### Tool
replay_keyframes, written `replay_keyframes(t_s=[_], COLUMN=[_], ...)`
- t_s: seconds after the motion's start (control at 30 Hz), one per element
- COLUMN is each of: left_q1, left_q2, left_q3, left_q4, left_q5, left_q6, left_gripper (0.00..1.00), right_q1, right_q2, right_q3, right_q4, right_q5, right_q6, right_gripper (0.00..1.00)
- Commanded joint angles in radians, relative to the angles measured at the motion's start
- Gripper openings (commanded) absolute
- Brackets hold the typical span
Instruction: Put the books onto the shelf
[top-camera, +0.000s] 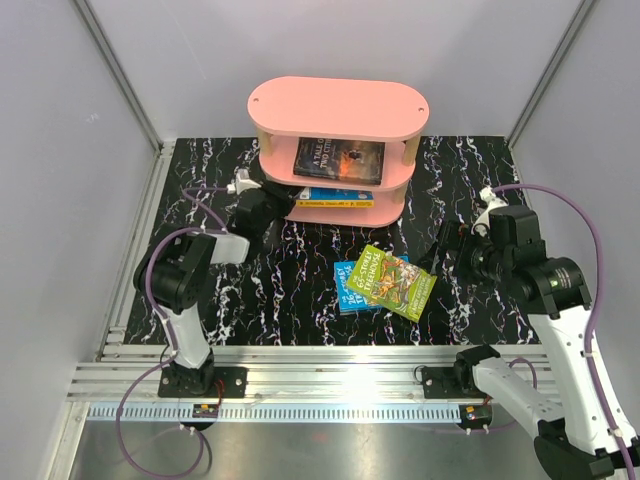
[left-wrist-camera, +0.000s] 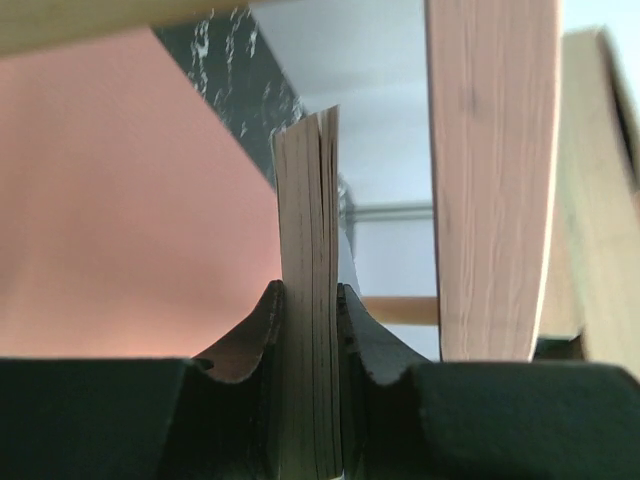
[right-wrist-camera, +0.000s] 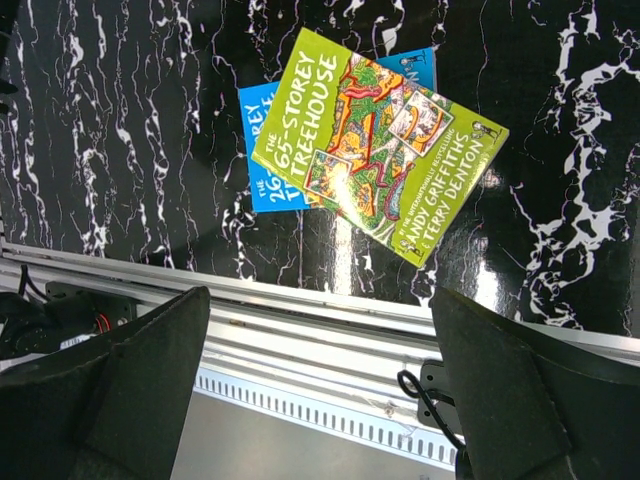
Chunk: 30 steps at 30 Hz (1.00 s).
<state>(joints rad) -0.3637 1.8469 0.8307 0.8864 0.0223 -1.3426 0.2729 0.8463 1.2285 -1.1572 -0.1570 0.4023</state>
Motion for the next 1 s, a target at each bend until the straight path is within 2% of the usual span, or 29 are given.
replay_keyframes(t_s=[0.0,0.13,0.23,0.27,0.4,0.5,0.97], left_q1=[-0.012,-0.011,-0.014,-0.014,-0.014,-0.012,-0.003], left_q2=[-0.026,0.034,0.075,0.084,0.110,0.117,0.089], left_q3=[0.131,0.174,0.225,0.246,0.286,0.304,0.298], left_q4=[0.097,0.019,-0.062,-0.084,-0.187,-0.273,-0.572], left_q5=[0.102,0.155,0.180,0.182,0.144,0.098,-0.008], left_q6=[0.095,0.135,0.183,0.207,0.263,0.287,0.312], left_gripper=[0.00,0.06,0.20,0.31,0.47,0.52,0.56], right_q1=[0.003,0.003,0.003,0.003,0.003,0.003,0.003], right_q2=[0.007,0.016,0.020,0.020,0.027,0.028,0.040], right_q3=[0.017,0.006,0.002,0.002,0.000,0.000,-0.015], right_q4=[0.022,0.033,0.036,0.036,0.033,0.028,0.033], right_q5=[0.020,0.016,0.013,0.011,0.014,0.014,0.004], right_q6=[-0.020,-0.017,-0.017,-0.017,-0.022,-0.025,-0.010], right_gripper=[1.00,1.00,1.00,1.00,1.00,1.00,1.00])
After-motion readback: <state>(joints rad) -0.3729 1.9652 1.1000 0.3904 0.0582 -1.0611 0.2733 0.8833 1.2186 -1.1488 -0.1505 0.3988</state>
